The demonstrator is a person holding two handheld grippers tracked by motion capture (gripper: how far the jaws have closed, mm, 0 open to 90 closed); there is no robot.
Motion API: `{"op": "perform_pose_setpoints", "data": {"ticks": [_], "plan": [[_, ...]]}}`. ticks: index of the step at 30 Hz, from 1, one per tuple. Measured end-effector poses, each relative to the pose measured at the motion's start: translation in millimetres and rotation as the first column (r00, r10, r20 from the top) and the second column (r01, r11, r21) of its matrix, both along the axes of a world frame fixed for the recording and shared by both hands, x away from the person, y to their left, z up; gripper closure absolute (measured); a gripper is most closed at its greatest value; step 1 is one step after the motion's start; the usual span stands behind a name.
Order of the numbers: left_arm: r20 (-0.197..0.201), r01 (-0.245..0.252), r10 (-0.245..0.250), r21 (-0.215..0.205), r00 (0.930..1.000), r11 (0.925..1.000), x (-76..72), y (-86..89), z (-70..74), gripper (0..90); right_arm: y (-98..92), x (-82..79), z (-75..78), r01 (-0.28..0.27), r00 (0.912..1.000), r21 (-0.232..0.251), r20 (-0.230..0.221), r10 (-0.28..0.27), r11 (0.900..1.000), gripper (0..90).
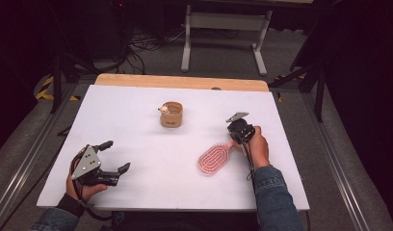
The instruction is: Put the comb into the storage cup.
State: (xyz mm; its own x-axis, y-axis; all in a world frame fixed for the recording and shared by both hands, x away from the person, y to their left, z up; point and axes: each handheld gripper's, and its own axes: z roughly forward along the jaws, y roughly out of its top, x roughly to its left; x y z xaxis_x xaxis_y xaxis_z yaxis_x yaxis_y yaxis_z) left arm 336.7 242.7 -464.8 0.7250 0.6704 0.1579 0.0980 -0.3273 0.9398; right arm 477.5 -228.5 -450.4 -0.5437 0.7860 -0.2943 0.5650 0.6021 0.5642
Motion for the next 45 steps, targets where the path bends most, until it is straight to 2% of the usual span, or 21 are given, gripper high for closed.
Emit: {"op": "perform_pose_setpoints", "data": {"ticks": [5,14,31,45], "plan": [[0.000,-0.003,0.003,0.006,1.0000,1.0000,-0.1,-0.4,0.1,7.4,-12.7,-7.8,1.2,0.013,0.9996,0.033,-0.027,-0.012,0.999,90.0],[0.001,-0.007,0.007,0.012,1.0000,0.9999,0.0,-0.7,0.0,7.5,-30.8,-27.4,-0.4,0.009,0.9996,0.082,-0.027,-0.007,0.997,90.0],[0.008,-0.006,0.006,0.021,0.9999,0.9998,-1.4,0.5,1.7,7.3,-47.0,-61.3,2.0,-0.003,0.9980,0.093,-0.063,0.009,0.996,90.0],[0.004,-0.002,0.002,0.025,1.0000,0.9997,-1.4,0.0,1.5,6.9,-51.9,-92.7,2.1,-0.048,0.9956,0.100,-0.075,0.056,0.994,90.0]]}}
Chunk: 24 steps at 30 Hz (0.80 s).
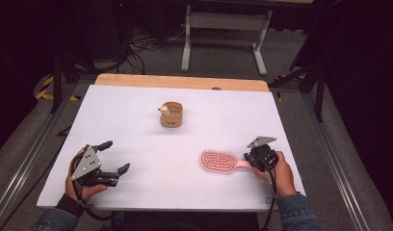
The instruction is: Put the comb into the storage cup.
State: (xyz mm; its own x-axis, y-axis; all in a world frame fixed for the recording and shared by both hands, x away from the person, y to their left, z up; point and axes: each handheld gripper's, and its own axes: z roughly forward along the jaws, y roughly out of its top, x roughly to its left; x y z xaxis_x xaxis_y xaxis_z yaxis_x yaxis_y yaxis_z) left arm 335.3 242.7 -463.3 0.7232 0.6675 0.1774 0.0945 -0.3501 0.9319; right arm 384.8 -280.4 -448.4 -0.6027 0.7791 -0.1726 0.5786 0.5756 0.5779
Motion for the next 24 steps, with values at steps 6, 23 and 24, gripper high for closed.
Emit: {"op": "perform_pose_setpoints", "data": {"ticks": [6,23,24], "plan": [[-0.002,0.007,-0.007,-0.004,1.0000,1.0000,0.7,-0.1,-0.5,6.6,-1.7,-11.5,0.0,-0.025,0.9997,0.006,-0.007,0.025,1.000,90.0],[-0.010,0.000,0.000,-0.003,1.0000,1.0000,0.8,-0.8,-1.0,6.1,-1.6,-32.0,-0.5,-0.066,0.9976,0.019,-0.019,0.067,0.998,89.8],[-0.007,0.000,0.000,-0.001,1.0000,1.0000,0.8,-0.5,-0.8,6.1,-2.1,-32.3,-0.4,-0.068,0.9975,0.020,-0.020,0.068,0.997,89.4]]}}
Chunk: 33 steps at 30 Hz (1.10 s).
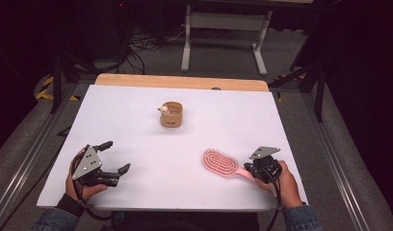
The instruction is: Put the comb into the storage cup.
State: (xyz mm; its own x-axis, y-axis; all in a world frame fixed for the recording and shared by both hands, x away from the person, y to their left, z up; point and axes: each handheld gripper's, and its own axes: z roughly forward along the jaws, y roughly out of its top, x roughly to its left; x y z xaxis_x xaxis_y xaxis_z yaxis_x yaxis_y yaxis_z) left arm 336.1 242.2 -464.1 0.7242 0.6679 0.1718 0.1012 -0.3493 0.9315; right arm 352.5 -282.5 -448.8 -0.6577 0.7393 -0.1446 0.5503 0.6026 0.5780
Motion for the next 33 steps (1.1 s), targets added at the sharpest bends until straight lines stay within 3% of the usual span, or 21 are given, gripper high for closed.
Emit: {"op": "perform_pose_setpoints", "data": {"ticks": [10,18,23,27,33], "plan": [[0.000,0.001,-0.001,-0.002,1.0000,1.0000,-0.3,0.0,0.3,6.1,-4.6,-2.4,2.5,-0.008,1.0000,-0.017,-0.006,0.008,1.000,84.9],[0.000,0.001,-0.001,-0.002,1.0000,1.0000,-0.3,0.0,0.2,6.1,-6.2,-4.4,14.9,-0.020,0.9991,-0.018,0.038,0.021,1.000,80.9],[-0.001,0.000,0.000,-0.002,1.0000,1.0000,-0.4,0.2,0.3,6.1,-6.0,-8.7,20.9,-0.059,0.9957,-0.034,0.069,0.061,0.998,77.6],[-0.001,-0.001,0.001,-0.002,1.0000,1.0000,0.0,0.5,0.2,6.1,-5.6,-11.0,23.4,-0.074,0.9946,-0.027,0.071,0.076,0.997,74.7],[-0.001,0.001,-0.001,0.004,1.0000,1.0000,-0.3,0.1,0.4,6.1,-3.5,-14.1,29.6,-0.101,0.9907,-0.040,0.088,0.104,0.994,62.7]]}}
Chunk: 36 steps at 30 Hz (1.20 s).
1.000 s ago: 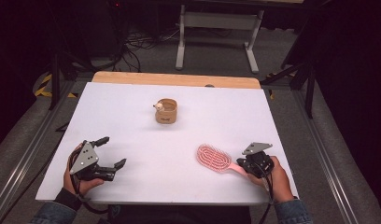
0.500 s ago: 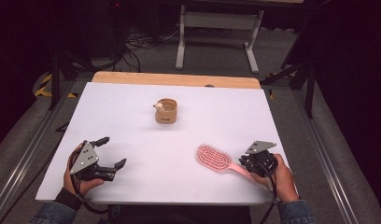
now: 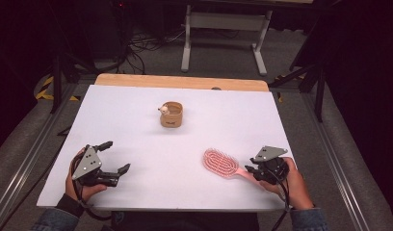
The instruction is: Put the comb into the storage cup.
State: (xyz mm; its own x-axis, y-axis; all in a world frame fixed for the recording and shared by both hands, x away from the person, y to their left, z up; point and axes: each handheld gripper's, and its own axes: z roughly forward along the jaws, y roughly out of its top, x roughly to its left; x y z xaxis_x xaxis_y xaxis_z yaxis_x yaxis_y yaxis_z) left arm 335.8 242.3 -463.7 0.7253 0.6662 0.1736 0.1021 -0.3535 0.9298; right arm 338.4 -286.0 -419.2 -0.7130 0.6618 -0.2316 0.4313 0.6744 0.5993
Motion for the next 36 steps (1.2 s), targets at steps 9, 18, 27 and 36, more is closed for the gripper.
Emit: {"op": "perform_pose_setpoints", "data": {"ticks": [9,18,27,36], "plan": [[-0.010,0.000,0.000,0.002,0.9999,1.0000,0.9,-0.9,-1.1,6.0,4.9,0.8,8.3,-0.017,0.9996,-0.023,-0.022,0.016,1.000,34.9],[-0.030,0.014,-0.014,0.015,0.9994,0.9998,1.8,-2.9,-2.0,5.8,20.5,11.8,-7.7,-0.071,0.9810,-0.140,-0.189,0.043,0.988,7.8],[-0.040,0.022,-0.021,0.025,0.9990,0.9994,2.7,-3.8,-3.1,5.6,27.0,23.6,-19.9,-0.069,0.9668,-0.192,-0.255,0.018,0.979,15.0],[-0.055,0.031,-0.030,0.010,0.9980,0.9995,4.3,-3.2,-4.4,5.6,28.2,35.5,-16.4,-0.125,0.9445,-0.121,-0.319,0.081,0.985,48.6]]}}
